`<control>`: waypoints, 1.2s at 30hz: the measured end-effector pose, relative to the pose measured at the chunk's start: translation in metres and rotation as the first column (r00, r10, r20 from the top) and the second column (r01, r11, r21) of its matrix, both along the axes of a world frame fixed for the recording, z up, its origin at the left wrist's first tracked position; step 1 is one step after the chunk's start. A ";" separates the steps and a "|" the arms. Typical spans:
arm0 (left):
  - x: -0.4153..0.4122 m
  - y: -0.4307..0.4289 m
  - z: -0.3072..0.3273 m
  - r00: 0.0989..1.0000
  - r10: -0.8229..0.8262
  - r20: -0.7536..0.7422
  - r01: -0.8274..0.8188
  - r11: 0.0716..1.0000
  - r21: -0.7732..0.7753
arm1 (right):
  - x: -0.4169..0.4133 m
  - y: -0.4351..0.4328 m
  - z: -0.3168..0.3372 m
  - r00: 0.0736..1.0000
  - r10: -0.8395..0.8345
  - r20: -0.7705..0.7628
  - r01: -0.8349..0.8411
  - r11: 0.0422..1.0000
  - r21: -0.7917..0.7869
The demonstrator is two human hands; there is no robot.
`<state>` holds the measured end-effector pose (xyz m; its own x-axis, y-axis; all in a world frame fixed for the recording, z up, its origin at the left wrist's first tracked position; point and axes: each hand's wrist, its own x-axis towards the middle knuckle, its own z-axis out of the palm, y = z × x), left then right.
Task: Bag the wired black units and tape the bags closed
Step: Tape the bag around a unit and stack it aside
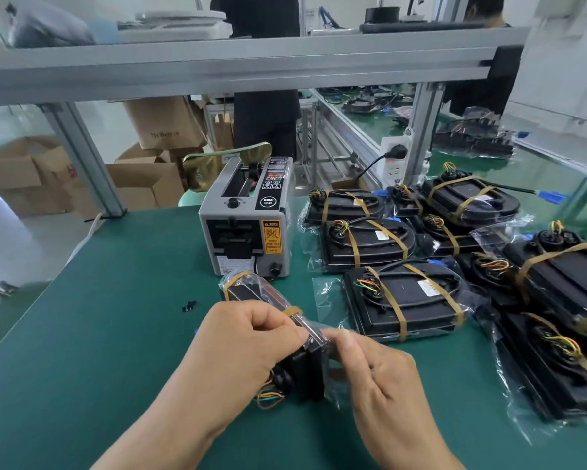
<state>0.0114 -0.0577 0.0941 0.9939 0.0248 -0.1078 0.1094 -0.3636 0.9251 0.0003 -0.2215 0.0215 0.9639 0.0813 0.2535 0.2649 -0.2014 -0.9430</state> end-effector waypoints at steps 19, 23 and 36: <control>-0.003 -0.001 -0.011 0.989 0.079 0.124 -0.089 0.993 0.080 | -0.005 0.000 0.009 0.992 -0.057 0.112 0.070 0.990 -0.119; 0.000 0.001 -0.013 0.990 0.062 0.125 -0.071 0.995 0.075 | -0.008 -0.001 0.011 0.995 -0.047 0.086 0.055 0.994 -0.099; 0.002 0.011 -0.015 0.987 -0.107 0.118 0.099 0.993 0.069 | 0.048 -0.003 0.080 0.990 0.054 -0.134 -0.098 0.932 -0.350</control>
